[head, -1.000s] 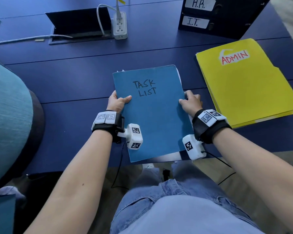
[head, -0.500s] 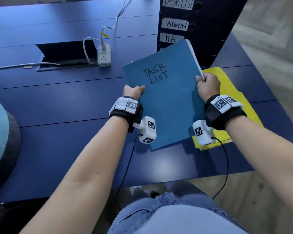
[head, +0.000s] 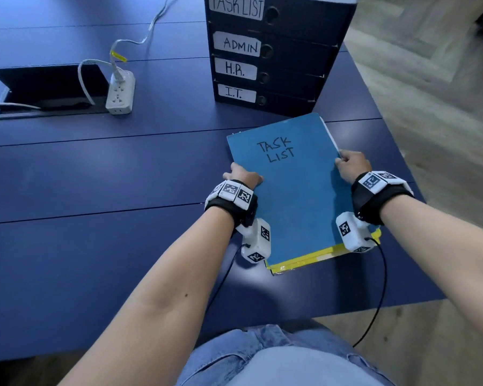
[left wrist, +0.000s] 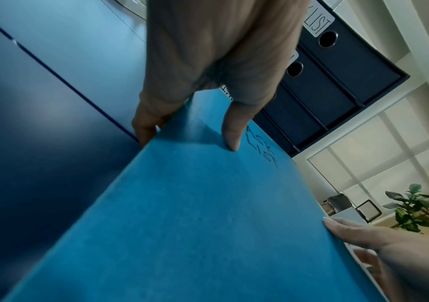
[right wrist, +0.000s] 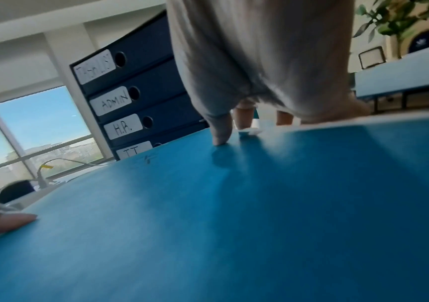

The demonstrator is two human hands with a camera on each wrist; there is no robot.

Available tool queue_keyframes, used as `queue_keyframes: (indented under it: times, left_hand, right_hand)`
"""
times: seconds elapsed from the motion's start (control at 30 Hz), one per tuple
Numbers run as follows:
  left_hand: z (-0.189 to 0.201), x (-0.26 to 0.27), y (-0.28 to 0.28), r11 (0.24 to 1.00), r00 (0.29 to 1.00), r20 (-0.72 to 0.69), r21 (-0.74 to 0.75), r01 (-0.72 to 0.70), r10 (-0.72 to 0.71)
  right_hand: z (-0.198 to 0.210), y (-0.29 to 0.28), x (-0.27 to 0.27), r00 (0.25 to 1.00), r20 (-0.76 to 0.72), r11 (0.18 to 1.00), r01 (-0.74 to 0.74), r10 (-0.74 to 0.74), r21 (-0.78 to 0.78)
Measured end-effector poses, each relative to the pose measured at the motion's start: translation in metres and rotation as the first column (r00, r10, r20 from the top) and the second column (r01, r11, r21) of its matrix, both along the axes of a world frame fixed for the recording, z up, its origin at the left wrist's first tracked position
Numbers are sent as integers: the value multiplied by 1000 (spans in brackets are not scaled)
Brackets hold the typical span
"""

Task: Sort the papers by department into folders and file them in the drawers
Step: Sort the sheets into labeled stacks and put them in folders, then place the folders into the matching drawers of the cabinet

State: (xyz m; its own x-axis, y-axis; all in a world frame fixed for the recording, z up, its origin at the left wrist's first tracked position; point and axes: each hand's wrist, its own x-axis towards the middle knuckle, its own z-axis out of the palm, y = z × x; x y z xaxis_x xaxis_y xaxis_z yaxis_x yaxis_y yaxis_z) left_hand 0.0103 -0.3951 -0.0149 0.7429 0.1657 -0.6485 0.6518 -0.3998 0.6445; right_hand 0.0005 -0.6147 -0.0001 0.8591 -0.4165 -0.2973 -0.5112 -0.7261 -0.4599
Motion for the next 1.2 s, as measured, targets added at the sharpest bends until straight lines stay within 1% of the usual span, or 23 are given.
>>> queue_keyframes:
  times: [0.1,0.13,0.27,0.33,0.4,0.5,0.63,0.7,0.77,0.83,0.9,1.0,1.13,1.2]
  left_hand:
    - [-4,0,-9,998,1000,-30,67,8,-6]
    - [-5,-1,-10,995,999,-24,97,25,-23]
    - [-9,0,-1,980,998,-26,188,57,-53]
    - [-11,4,9,981,998,-51,188,44,-35]
    - [-9,7,25,979,998,-62,202,20,-7]
    - [-9,11,61,956,1000,-12,292,-1,4]
    - [-6,10,119,939,999,-18,343,-37,46]
    - [-3,5,149,928,998,-21,371,-44,56]
    - [-1,-1,179,918,997,-17,393,-61,74]
    - [1,-9,207,920,994,-15,379,-94,108]
    - [3,-15,231,933,990,-20,339,-122,137]
    - [2,-22,260,944,984,7,280,-173,179]
    - [-2,-32,285,963,983,43,198,-183,178]
    - [-4,-35,291,969,985,55,181,-171,163]
  right_hand:
    - [-13,0,1,978,-209,1000,5,-9,-17]
    - [-18,2,1,968,-249,1000,19,-22,-14]
    - [-29,14,-1,951,-298,997,74,-76,-21]
    - [-29,22,-3,938,-338,997,77,-70,6]
    - [-29,38,-3,935,-352,997,54,-33,51]
    - [-36,68,0,950,-312,993,8,31,122]
    - [-26,126,-8,959,-259,959,-36,112,281]
    - [-25,157,-11,965,-208,940,-83,159,332]
    - [-25,186,-12,976,-137,920,-107,170,378]
    - [-24,212,-16,972,-102,907,-155,210,393]
    - [-24,235,-21,964,-98,890,-187,248,417]
    - [-21,264,-29,963,-70,884,-209,261,419]
    - [-20,283,-29,964,-43,881,-220,261,418]
    - [-20,286,-27,962,-51,884,-224,268,410]
